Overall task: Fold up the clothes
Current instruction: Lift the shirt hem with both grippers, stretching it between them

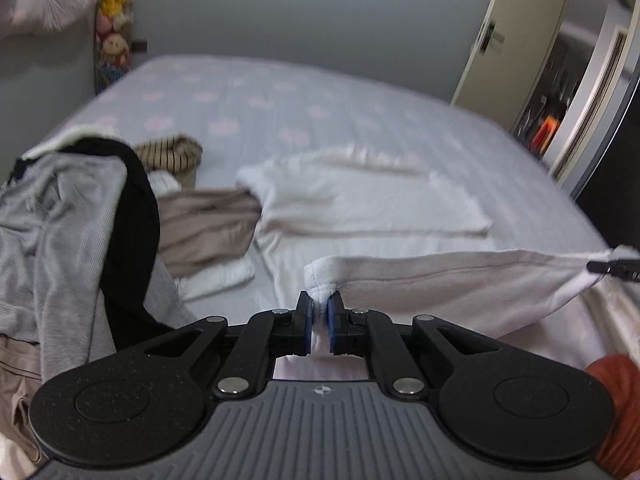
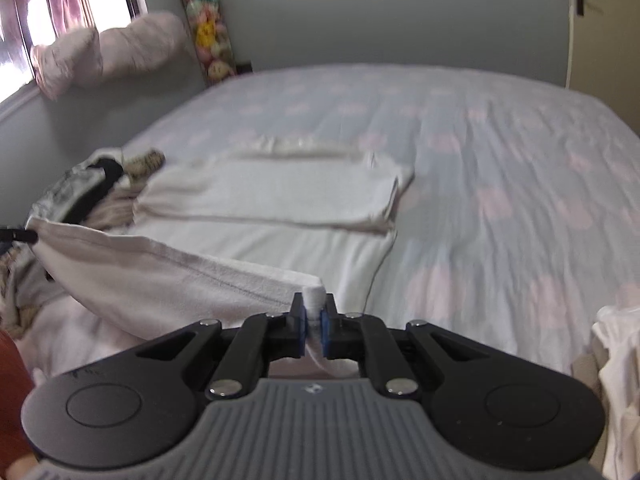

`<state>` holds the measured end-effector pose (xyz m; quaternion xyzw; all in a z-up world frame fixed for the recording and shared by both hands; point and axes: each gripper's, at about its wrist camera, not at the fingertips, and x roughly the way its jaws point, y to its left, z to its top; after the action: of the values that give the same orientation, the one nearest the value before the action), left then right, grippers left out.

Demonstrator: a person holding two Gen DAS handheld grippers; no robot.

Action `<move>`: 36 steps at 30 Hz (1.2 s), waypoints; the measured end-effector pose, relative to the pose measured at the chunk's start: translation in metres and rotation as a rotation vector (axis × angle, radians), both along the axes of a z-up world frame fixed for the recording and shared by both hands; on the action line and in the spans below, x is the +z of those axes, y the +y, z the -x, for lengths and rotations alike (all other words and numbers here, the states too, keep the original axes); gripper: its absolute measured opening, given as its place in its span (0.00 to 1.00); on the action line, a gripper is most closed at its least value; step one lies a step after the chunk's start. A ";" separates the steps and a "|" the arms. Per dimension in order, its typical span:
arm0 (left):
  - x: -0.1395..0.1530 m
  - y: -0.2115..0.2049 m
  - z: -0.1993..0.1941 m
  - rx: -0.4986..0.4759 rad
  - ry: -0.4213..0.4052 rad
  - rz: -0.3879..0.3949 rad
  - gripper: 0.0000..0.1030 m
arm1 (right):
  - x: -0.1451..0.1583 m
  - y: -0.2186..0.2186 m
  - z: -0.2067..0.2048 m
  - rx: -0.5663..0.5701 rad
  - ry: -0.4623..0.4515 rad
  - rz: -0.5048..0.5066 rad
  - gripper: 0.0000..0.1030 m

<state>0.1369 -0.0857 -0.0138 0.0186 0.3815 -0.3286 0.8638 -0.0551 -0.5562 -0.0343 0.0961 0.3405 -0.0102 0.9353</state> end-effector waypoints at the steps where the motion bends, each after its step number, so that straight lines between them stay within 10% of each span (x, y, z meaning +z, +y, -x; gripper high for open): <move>1: 0.008 0.003 0.005 0.003 -0.020 0.016 0.05 | 0.007 0.000 0.006 -0.006 -0.023 0.001 0.08; 18: 0.096 0.052 0.084 0.014 -0.256 0.176 0.04 | 0.088 0.025 0.111 -0.051 -0.305 0.034 0.08; 36: 0.088 0.088 0.145 -0.020 -0.277 0.143 0.04 | 0.092 0.066 0.211 -0.086 -0.351 0.019 0.08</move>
<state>-0.0084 0.0019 0.0742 0.0059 0.2342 -0.3577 0.9040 -0.2666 -0.4899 0.0576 0.1017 0.1676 -0.0364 0.9799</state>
